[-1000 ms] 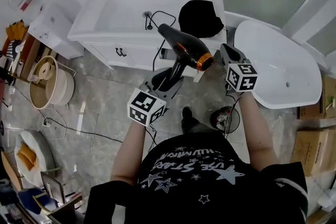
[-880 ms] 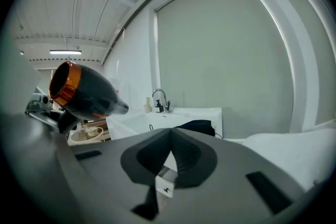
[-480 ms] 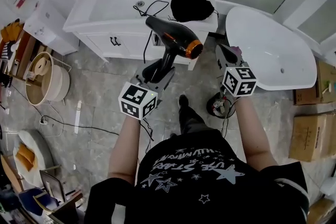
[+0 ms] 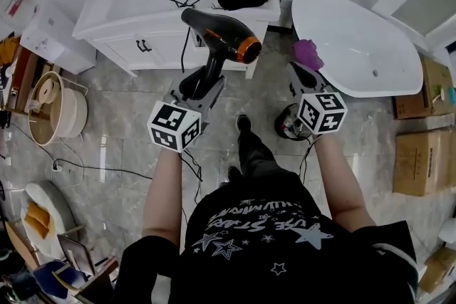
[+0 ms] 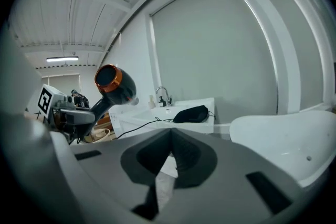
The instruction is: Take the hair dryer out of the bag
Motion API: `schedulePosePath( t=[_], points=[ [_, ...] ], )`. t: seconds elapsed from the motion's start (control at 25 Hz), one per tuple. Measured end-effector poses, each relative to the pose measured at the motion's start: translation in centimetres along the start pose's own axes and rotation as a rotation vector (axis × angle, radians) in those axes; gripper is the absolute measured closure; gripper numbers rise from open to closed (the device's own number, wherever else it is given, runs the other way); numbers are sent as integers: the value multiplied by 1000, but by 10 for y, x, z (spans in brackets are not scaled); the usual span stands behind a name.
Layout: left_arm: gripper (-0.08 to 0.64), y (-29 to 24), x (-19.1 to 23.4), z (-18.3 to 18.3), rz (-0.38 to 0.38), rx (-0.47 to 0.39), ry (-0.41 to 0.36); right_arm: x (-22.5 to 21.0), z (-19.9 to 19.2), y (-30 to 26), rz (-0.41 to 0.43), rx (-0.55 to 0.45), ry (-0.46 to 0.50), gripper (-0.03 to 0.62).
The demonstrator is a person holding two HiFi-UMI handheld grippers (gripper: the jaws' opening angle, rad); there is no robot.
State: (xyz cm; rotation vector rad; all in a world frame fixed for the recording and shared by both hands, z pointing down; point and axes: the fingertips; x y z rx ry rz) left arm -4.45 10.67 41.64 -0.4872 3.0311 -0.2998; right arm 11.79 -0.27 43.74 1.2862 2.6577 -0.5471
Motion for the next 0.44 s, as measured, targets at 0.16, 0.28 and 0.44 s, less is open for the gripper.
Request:
schedulePosePath(
  t=[0.16,0.28,0.44],
  points=[
    [359,1,0,1,5,-6,1,-1,-11,9,-10,6,-16,586],
    [359,0,0,1,9,-8,2,1,-14,11,-7,13,-15,586],
    [359,-1,-6,-4,10,-14,19,-1,-19,18,-6,19,-10,586]
  ],
)
Point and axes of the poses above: the fingertips, and each gripper's own axes: y backward along the fingers, x to its left, z out of its top, and after that the axes turned 7 degrees about -y, right-handed
